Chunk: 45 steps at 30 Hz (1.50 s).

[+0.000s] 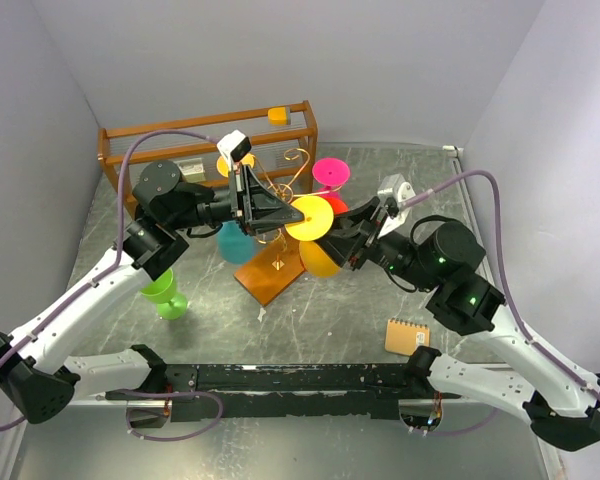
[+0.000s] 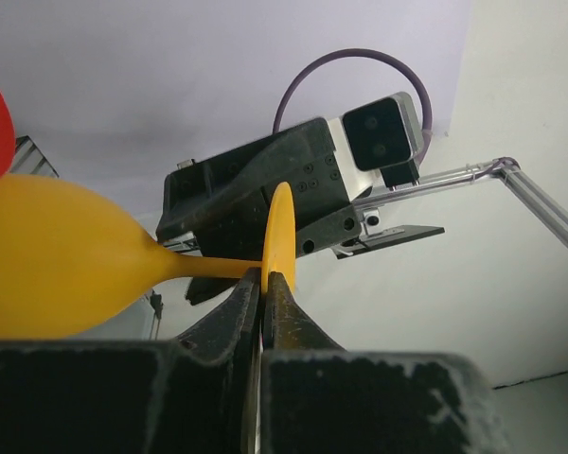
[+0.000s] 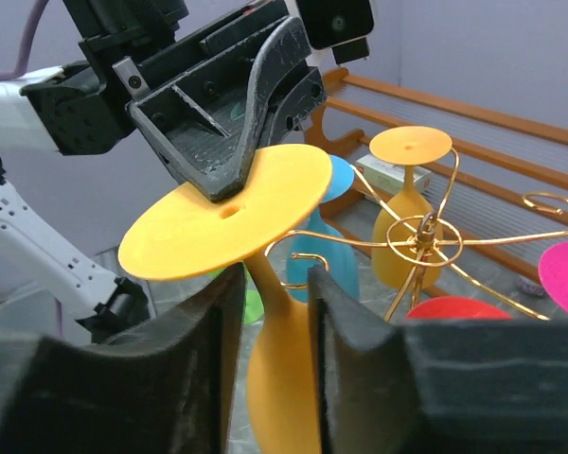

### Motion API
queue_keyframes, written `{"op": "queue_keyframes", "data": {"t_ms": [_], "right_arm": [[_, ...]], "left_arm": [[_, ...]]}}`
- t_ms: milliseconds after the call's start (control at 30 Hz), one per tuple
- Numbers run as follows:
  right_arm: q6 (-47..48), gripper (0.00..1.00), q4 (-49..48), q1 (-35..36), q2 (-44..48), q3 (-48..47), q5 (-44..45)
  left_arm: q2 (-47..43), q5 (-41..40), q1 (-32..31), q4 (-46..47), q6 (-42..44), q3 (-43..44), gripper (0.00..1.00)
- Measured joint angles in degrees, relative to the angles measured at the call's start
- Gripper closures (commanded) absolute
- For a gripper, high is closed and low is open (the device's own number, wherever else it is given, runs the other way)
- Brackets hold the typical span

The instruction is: Place the wine glass upside down on the wine glass rack

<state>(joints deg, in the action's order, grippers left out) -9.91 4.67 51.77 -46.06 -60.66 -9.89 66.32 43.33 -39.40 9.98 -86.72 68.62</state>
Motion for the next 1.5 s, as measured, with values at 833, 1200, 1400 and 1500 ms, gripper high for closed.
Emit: {"op": "queue_keyframes", "data": {"t_ms": [833,1200,1400,1500], "right_arm": [[-4.3,0.47,-0.1,0.0,7.2,0.1,0.7],[-4.3,0.47,-0.2,0.0,7.2,0.5,2.9],[-4.6,0.47,-0.5,0.0,7.8,1.7,4.4],[-4.7,0.47,-0.4,0.0,8.3,2.0,5.4]], "left_arm": [[-4.9,-9.2,-0.2,-14.8,-3.0,0.0,0.93],[-7.7,-12.4,-0.2,-19.6,-2.1,0.4,0.93],[-7.7,-14.0,-0.2,-22.4,-0.9,0.4,0.93],[-7.5,-14.7,-0.2,-23.2,-0.7,0.4,0.93]]}}
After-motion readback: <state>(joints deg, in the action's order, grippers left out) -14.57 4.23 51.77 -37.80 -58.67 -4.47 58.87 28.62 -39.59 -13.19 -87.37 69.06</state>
